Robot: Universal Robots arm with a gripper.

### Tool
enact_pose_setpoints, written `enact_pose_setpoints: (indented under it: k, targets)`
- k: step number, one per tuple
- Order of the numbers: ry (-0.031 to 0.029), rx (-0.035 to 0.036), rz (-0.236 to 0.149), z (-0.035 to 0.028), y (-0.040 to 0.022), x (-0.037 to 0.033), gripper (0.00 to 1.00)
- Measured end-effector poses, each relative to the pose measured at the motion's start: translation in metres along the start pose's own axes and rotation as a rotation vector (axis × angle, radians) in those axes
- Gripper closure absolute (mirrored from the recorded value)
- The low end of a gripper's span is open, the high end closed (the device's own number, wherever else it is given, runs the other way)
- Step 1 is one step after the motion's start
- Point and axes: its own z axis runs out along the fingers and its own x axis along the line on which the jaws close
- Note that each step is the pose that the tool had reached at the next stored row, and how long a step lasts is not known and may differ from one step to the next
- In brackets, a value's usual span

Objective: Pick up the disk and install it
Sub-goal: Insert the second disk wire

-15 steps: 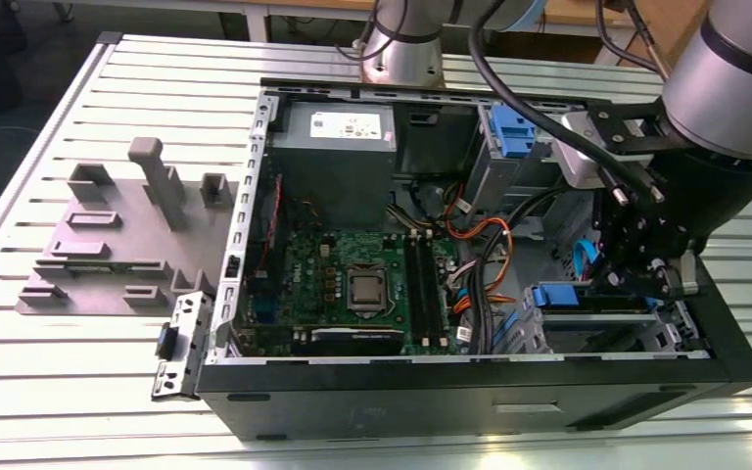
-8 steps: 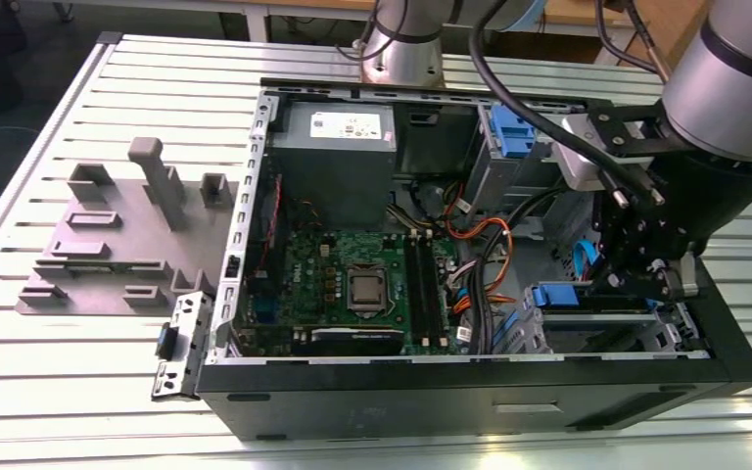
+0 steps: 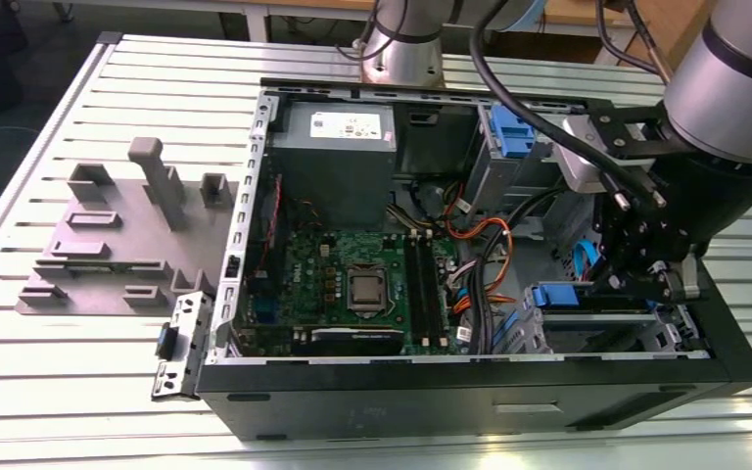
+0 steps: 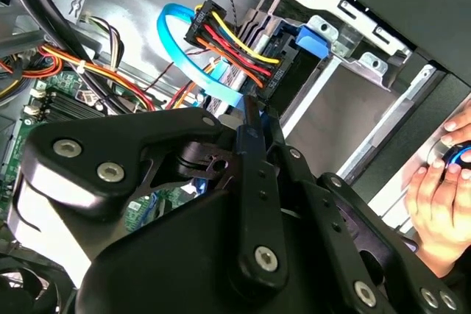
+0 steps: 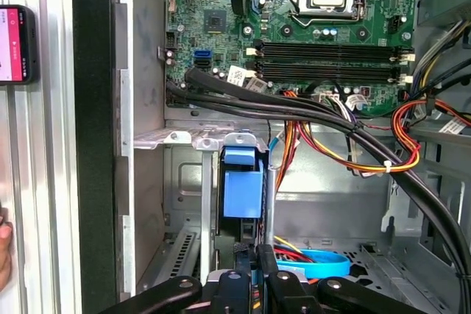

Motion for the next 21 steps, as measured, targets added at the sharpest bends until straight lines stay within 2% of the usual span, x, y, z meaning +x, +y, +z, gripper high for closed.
enact_pose_setpoints:
  k: [8, 16, 21]
  targets:
    - [-0.0007, -0.0001, 0.0, 0.0022, -0.0004, 0.0002, 0.84]
    - [-0.0076, 0.0, 0.001, 0.0028, -0.0004, 0.0005, 0.84]
    - [-0.0086, 0.0, 0.001, 0.0044, -0.0004, 0.0012, 0.84]
